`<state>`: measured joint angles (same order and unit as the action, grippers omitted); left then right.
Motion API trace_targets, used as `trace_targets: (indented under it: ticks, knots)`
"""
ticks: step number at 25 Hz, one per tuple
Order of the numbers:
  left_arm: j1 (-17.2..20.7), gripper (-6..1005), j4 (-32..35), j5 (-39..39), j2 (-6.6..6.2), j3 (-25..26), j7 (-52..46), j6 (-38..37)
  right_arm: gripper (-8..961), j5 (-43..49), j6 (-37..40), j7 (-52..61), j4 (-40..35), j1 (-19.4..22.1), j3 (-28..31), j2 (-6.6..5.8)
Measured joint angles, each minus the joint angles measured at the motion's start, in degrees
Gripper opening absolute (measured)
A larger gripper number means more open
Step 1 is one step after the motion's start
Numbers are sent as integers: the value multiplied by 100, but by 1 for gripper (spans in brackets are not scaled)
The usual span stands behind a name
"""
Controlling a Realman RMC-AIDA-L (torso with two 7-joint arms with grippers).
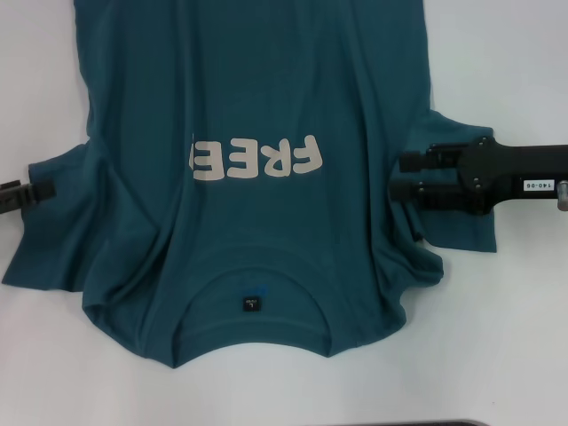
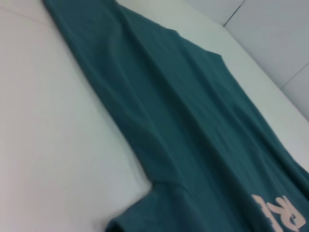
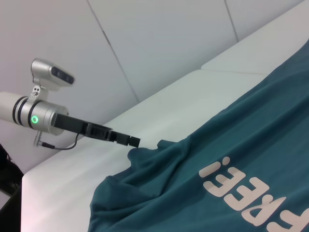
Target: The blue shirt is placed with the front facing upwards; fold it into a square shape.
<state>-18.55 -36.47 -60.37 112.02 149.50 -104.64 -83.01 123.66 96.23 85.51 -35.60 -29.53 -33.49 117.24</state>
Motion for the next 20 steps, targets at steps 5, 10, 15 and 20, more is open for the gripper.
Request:
trace_targets:
  ticks: [5, 10, 15, 20]
  knots:
    - [70, 840, -7, 103, -22, 1, -8, 41, 598, 0, 1, 0, 0, 18, 32, 0]
    - [115, 841, -10, 120, -22, 1, 13, 99, 597, 0, 9, 0, 0, 25, 66, 0]
    - [102, 840, -9, 177, 2, -62, 30, 102, 596, 0, 22, 0, 0, 22, 89, 0]
    - [33, 839, -7, 322, 63, -77, 43, 100, 595, 0, 21, 0, 0, 19, 93, 0]
